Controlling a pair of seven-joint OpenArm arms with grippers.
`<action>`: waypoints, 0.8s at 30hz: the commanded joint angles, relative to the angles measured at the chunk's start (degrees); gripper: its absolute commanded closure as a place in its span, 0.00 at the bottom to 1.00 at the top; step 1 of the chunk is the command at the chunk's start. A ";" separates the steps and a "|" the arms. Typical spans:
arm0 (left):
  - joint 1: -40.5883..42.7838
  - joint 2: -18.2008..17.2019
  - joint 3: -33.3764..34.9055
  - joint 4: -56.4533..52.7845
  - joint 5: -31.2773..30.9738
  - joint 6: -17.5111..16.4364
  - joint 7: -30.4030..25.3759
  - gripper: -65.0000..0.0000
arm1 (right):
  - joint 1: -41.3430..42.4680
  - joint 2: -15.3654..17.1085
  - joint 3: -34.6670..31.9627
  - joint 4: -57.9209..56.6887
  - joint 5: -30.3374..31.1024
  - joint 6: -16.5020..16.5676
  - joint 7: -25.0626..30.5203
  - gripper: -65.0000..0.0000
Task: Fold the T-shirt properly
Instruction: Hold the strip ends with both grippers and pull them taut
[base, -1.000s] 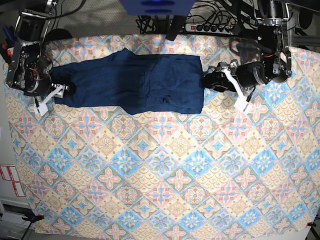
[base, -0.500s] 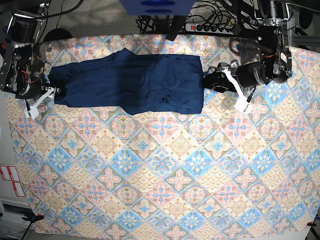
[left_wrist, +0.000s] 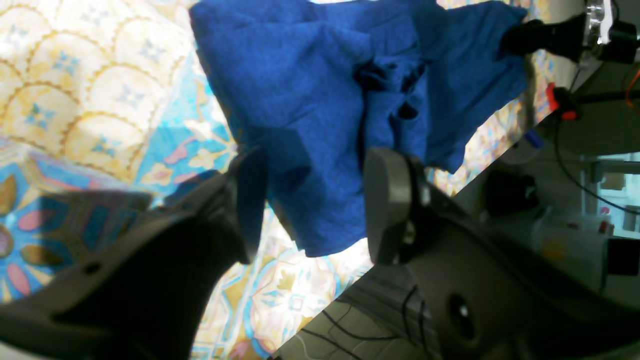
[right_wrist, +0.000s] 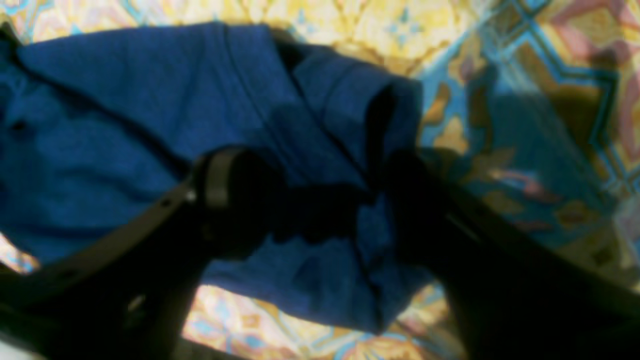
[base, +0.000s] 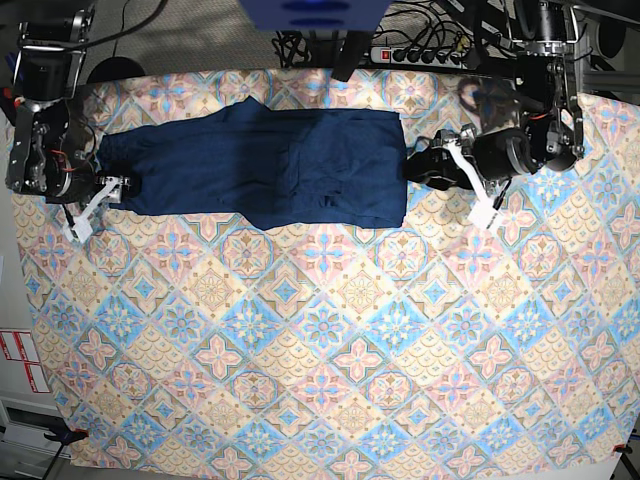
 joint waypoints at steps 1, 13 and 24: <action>-0.25 -0.57 -0.18 0.89 -1.26 -0.29 -0.69 0.53 | -0.18 -0.32 -0.57 -0.99 -2.13 -0.99 0.48 0.29; -0.34 -0.57 -0.18 0.80 -1.35 -0.29 -0.77 0.53 | -0.36 -0.49 -0.74 -0.56 -2.13 -0.99 0.22 0.26; -0.51 -0.57 -0.18 0.71 -1.18 -0.29 -0.95 0.53 | -2.82 1.44 2.51 5.33 -2.04 -0.99 -1.01 0.27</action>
